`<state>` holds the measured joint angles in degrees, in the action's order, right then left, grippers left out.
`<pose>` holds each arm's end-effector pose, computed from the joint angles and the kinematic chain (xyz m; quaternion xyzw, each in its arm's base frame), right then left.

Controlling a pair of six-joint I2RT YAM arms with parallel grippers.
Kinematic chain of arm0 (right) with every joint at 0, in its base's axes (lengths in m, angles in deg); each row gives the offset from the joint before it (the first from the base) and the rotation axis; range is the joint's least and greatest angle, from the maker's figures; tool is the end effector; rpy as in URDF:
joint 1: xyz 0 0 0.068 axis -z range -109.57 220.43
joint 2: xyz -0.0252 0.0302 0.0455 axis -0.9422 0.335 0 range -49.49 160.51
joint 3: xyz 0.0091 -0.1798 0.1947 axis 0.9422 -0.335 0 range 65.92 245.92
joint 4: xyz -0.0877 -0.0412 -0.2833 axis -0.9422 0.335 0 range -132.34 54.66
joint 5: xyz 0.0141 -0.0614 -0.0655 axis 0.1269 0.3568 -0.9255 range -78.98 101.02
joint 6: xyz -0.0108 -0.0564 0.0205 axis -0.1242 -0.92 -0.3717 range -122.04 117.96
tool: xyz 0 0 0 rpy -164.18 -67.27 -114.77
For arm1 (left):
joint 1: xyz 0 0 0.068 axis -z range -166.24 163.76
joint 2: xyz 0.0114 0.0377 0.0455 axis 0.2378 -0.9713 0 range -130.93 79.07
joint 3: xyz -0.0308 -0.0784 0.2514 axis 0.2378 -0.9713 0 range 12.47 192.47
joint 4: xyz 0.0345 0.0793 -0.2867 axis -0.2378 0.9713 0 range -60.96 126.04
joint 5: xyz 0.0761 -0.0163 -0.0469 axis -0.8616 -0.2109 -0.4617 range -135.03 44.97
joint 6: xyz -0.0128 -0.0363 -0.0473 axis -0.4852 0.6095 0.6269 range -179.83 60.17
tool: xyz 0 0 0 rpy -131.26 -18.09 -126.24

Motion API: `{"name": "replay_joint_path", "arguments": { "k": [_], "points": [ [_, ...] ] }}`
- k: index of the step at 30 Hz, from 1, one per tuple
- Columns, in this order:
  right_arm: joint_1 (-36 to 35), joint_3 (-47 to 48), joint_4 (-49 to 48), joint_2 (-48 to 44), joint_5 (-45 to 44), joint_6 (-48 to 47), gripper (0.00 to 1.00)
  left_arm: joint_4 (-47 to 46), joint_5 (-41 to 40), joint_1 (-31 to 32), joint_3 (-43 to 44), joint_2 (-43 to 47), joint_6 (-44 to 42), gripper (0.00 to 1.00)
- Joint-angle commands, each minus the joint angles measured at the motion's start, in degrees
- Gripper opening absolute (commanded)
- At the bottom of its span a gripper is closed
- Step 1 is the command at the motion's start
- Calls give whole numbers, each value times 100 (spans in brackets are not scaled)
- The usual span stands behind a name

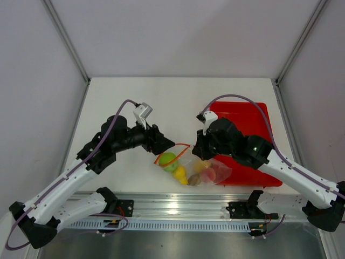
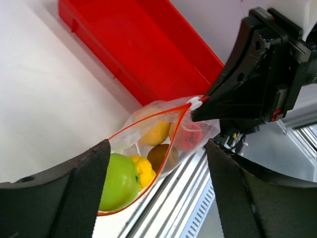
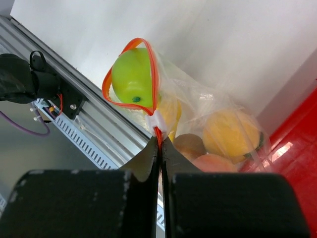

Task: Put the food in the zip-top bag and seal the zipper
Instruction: Zip the zipper food storage bag at the center of the board.

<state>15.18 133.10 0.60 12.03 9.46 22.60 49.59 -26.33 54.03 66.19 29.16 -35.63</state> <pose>0.1554 0.2219 0.3540 -0.2306 0.8657 0.2757 0.3482 0.1797 -0.1714 0.3545 0.2067 0.7705 -0.4243 0.4284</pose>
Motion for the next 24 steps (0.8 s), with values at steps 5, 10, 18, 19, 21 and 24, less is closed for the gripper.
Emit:
{"name": "replay_joint_path", "arguments": {
  "k": [5, 10, 18, 19, 21, 24],
  "points": [
    [-56, 533, 127, 308, 596, 120, 0, -465, 978, 86, 131, -352, -267, 83],
    [-40, 551, 110, 151, 780, 32, 0, -1007, 1162, 340, -115, -327, -548, 83],
    [145, 437, -66, -17, 1658, -205, 0, -1809, 1435, 587, -554, -353, -874, 73],
    [163, 419, -75, -8, 1729, -223, 0, -1914, 1461, 587, -633, -344, -848, 69],
    [207, 393, -110, -26, 1887, -223, 0, -2283, 1540, 587, -765, -335, -804, 65],
    [260, 322, -215, -17, 2080, -223, 0, -2722, 1523, 587, -959, -256, -672, 58]
  ]
}}
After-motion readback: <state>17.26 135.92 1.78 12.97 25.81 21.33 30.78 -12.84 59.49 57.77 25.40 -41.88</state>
